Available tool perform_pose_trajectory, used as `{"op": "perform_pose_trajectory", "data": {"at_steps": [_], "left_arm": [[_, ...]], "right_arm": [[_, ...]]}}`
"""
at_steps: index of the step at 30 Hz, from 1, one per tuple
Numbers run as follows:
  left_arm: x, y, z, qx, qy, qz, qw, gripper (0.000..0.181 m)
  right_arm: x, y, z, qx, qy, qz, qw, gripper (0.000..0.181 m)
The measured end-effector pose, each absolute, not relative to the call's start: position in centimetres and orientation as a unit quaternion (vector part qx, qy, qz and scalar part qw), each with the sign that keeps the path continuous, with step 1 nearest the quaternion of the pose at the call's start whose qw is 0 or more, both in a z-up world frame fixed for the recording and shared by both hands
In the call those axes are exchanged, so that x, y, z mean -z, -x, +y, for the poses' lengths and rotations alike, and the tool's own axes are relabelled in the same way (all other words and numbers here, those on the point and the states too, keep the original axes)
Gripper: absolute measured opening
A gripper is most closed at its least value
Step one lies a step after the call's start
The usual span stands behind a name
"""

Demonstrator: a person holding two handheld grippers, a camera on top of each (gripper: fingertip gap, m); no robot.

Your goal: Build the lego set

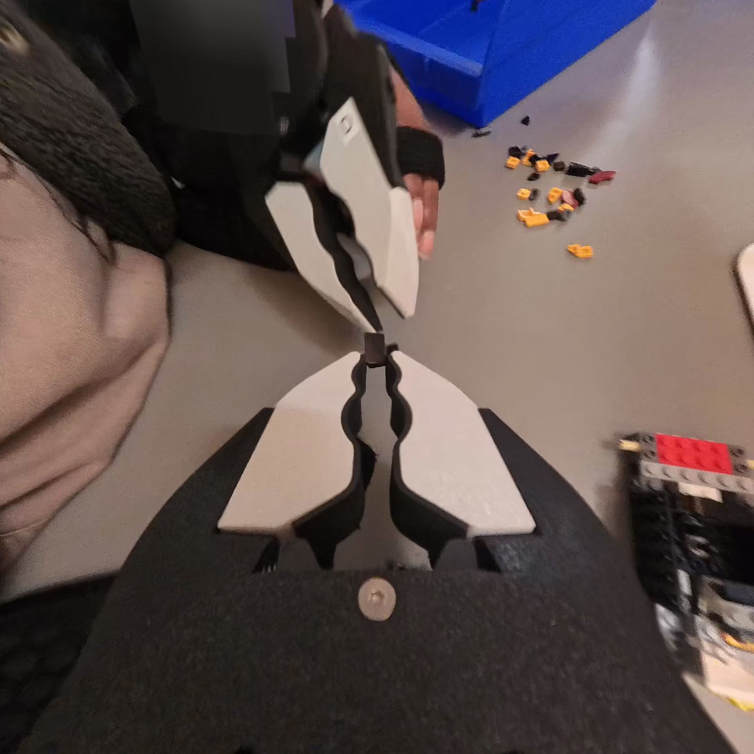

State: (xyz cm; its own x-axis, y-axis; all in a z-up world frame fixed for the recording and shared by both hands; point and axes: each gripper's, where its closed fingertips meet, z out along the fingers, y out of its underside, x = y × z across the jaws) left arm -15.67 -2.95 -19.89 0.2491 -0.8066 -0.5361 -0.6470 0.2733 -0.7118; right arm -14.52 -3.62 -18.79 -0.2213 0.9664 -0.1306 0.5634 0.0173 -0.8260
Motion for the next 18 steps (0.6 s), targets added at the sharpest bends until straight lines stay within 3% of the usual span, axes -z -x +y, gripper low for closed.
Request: {"op": "perform_pose_trajectory", "data": {"at_steps": [7,18], "left_arm": [[24.3,17.5,-3.8,0.205,0.729,0.556,0.342,0.025],[25.5,17.0,-4.2,0.204,0.741,0.558,0.313,0.009]], "right_arm": [[22.4,15.0,-2.8,-0.312,0.576,-0.723,0.218,0.009],[24.4,15.4,-2.9,-0.261,0.566,-0.764,0.166,0.008]]}}
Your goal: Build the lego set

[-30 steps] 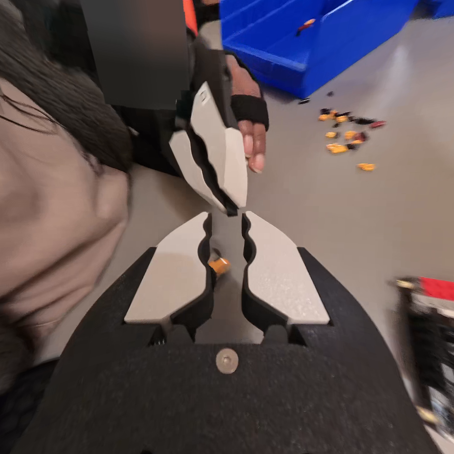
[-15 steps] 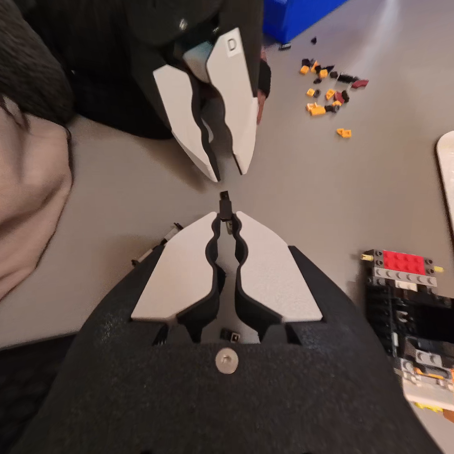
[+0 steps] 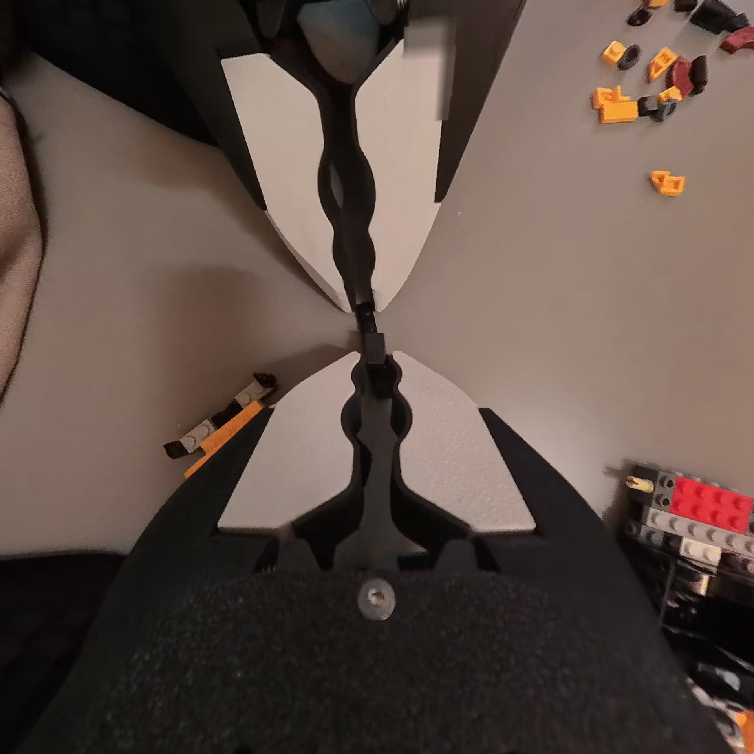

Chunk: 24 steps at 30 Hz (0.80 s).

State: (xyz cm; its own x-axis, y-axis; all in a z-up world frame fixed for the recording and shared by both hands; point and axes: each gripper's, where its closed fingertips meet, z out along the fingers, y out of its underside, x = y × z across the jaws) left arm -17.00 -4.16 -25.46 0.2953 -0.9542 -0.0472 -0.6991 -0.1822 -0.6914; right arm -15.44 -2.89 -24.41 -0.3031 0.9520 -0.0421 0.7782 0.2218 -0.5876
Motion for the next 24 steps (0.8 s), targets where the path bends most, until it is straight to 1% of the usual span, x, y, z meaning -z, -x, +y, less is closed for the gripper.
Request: {"op": "perform_pose_trajectory", "data": {"at_steps": [24], "left_arm": [[25.5,17.0,-4.2,0.212,0.737,0.560,0.313,0.008]], "right_arm": [[25.5,15.0,-3.2,-0.236,0.535,-0.804,0.109,0.011]]}}
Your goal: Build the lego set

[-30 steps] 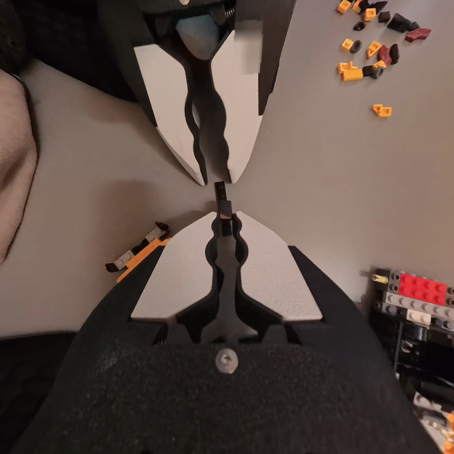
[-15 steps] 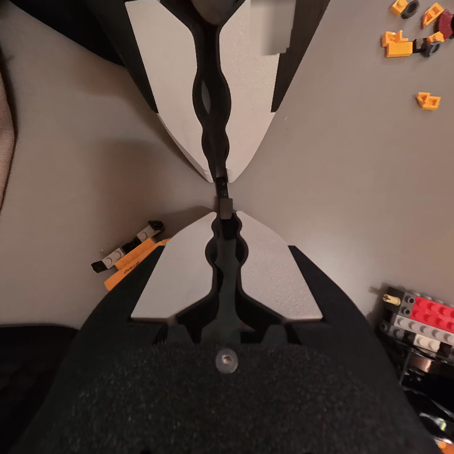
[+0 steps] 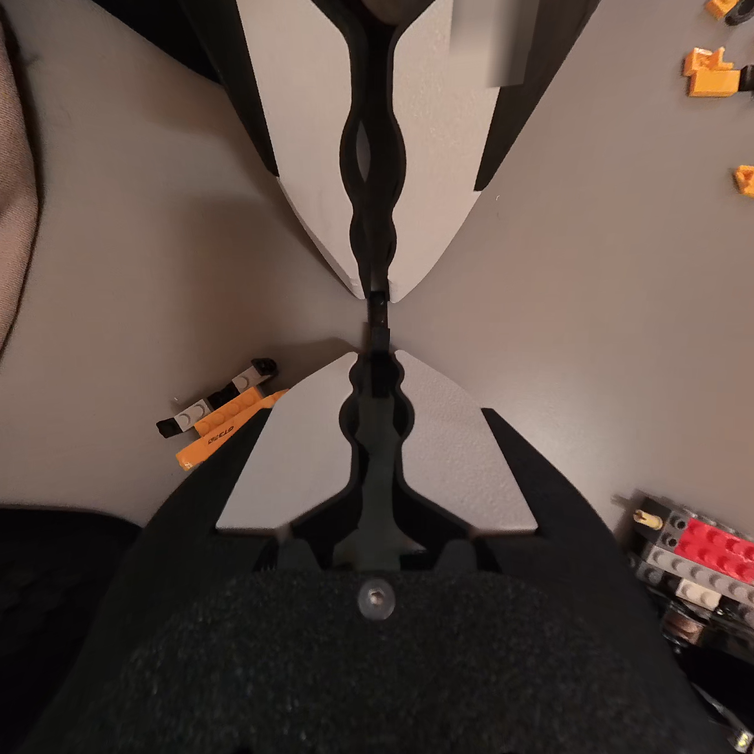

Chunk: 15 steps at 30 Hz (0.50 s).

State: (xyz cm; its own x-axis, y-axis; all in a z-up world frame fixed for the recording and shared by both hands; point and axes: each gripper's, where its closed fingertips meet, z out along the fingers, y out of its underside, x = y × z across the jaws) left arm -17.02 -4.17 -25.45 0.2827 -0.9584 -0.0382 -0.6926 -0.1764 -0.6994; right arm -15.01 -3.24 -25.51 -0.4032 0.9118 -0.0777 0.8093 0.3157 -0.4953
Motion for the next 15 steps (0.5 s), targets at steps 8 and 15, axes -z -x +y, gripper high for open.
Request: {"op": "perform_pose_trajectory", "data": {"at_steps": [8,15], "left_arm": [[25.43,17.01,-4.20,0.215,0.737,0.560,0.313,0.008],[25.40,17.07,-4.21,0.214,0.736,0.560,0.314,0.013]], "right_arm": [[25.10,15.05,-3.30,-0.247,0.536,-0.799,0.111,0.015],[25.03,15.76,-3.54,-0.246,0.528,-0.803,0.126,0.015]]}}
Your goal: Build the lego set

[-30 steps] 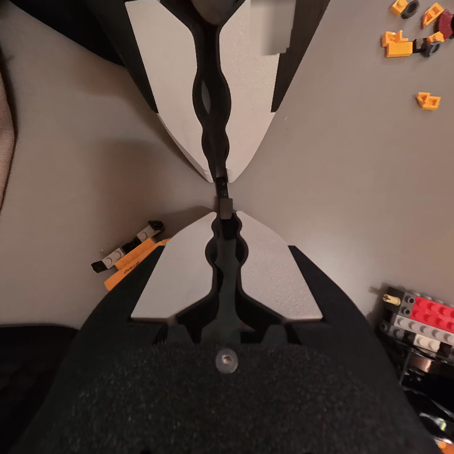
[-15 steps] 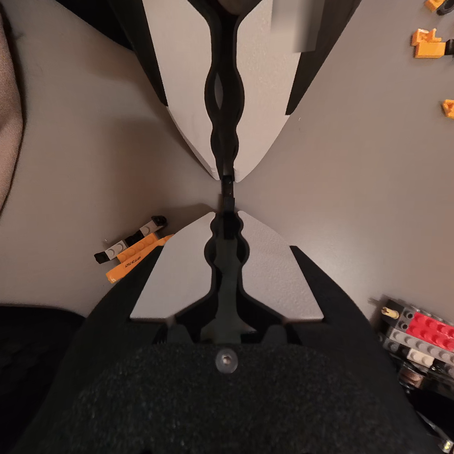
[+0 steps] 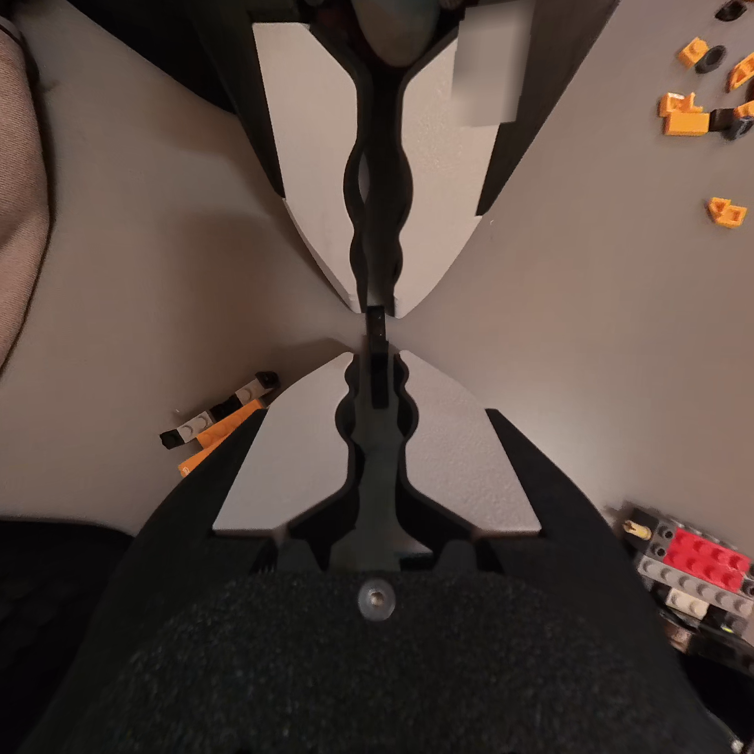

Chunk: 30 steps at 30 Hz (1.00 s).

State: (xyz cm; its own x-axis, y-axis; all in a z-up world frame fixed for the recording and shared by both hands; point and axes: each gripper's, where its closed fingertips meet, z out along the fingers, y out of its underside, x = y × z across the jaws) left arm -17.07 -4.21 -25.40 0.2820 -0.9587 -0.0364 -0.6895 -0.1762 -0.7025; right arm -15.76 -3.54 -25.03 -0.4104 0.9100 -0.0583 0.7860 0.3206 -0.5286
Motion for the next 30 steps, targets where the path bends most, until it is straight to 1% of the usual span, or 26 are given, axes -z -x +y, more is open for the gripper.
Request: {"op": "perform_pose_trajectory", "data": {"at_steps": [10,15,30], "left_arm": [[25.39,16.86,-4.38,0.217,0.738,0.559,0.310,0.015],[25.41,16.68,-4.28,0.211,0.739,0.559,0.311,0.009],[25.45,16.67,-3.90,0.210,0.758,0.537,0.304,0.008]], "right_arm": [[24.90,15.96,-3.67,-0.243,0.522,-0.806,0.133,0.011],[25.14,15.94,-3.64,-0.230,0.517,-0.813,0.136,0.007],[25.18,15.81,-3.54,-0.189,0.512,-0.823,0.158,0.006]]}}
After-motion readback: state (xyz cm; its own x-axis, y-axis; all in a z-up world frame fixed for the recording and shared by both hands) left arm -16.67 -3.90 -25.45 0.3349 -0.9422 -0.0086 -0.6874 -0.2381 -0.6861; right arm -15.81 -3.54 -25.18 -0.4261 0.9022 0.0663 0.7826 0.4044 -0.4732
